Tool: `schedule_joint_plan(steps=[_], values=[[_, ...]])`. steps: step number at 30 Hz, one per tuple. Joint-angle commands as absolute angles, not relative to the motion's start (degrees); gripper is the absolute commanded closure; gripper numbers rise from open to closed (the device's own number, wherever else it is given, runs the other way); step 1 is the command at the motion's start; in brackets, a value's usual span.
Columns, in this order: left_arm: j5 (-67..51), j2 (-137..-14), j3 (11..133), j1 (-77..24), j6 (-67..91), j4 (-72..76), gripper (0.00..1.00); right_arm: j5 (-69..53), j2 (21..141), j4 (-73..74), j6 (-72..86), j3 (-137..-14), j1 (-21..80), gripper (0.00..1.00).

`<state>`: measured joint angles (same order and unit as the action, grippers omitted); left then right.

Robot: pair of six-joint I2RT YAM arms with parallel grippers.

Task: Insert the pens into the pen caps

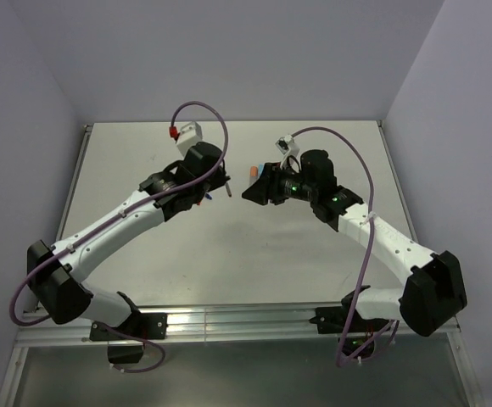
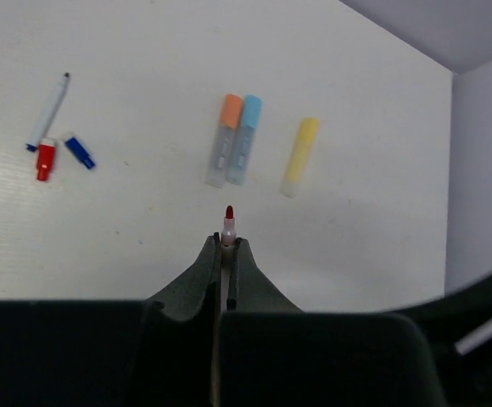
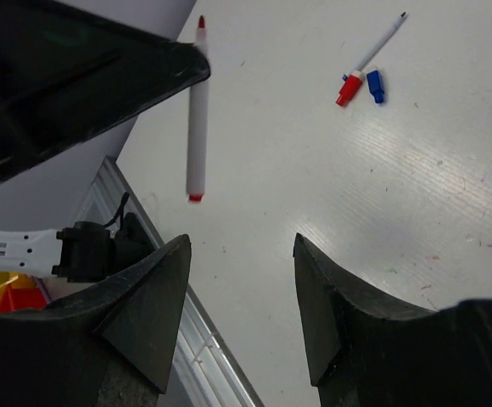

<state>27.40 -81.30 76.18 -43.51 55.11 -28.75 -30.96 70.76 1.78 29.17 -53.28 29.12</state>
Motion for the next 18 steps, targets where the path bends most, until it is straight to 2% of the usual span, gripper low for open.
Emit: schedule_joint_plan(steps=[1,10,15,18], values=[[32.0,-83.0,81.7,-48.1,56.5,-29.0,1.0,-32.0,71.5,-4.8,30.8,-56.0,29.6,0.41],[34.5,-87.9,89.4,-53.9,56.0,-30.1,1.0,-30.1,71.6,-4.7,31.1,-57.0,29.6,0.41],[34.1,-88.9,90.1,-54.8,56.2,-29.7,1.0,-28.7,70.7,-5.1,31.7,-56.2,29.5,0.44],[34.1,-89.0,90.2,-55.5,56.2,-29.4,1.0,-27.7,70.2,-4.4,31.6,-56.6,29.5,0.51]])
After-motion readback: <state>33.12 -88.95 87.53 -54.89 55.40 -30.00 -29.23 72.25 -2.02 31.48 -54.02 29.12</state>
